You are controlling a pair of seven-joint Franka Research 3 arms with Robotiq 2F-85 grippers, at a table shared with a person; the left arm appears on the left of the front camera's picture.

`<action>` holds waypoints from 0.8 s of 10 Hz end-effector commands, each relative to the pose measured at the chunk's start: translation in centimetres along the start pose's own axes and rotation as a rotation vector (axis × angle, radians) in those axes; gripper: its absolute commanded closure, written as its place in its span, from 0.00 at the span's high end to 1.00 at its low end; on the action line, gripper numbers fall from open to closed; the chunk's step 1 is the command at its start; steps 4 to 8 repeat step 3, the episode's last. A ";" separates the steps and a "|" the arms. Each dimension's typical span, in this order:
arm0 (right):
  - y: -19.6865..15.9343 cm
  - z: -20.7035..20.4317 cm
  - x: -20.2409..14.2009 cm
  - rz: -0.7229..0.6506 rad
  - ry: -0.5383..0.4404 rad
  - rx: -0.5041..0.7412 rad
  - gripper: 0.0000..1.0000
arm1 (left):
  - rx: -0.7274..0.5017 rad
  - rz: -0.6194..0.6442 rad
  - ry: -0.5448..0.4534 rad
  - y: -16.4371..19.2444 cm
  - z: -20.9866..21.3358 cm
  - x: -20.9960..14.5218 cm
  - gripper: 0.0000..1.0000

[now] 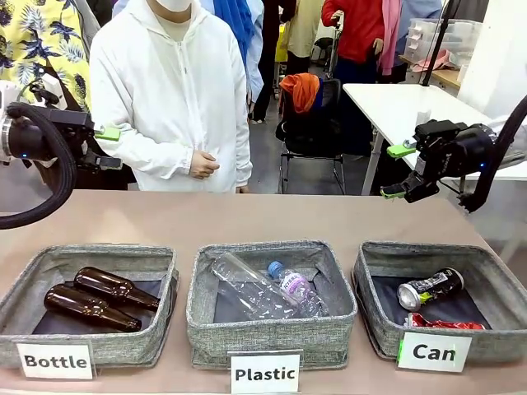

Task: Sort the can waste into the basket.
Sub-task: Pick up the can waste from the table and place it in the right Fabric basket.

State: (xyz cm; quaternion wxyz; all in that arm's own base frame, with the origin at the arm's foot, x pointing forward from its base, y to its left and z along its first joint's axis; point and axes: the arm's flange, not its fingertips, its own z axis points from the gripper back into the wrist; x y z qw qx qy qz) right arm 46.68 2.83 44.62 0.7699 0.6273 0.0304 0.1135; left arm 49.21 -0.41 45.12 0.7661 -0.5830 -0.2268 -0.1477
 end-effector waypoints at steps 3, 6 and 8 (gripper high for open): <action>0.2 -0.4 -0.3 -0.008 0.002 0.001 1.00 | 0.001 0.011 -0.014 -0.4 -0.1 0.2 1.00; 0.2 -0.4 -0.3 -0.008 0.002 0.001 1.00 | 0.001 0.011 -0.014 -0.4 -0.1 0.2 1.00; 0.2 -0.4 -0.3 -0.008 0.002 0.001 1.00 | 0.001 0.011 -0.014 -0.4 -0.1 0.2 1.00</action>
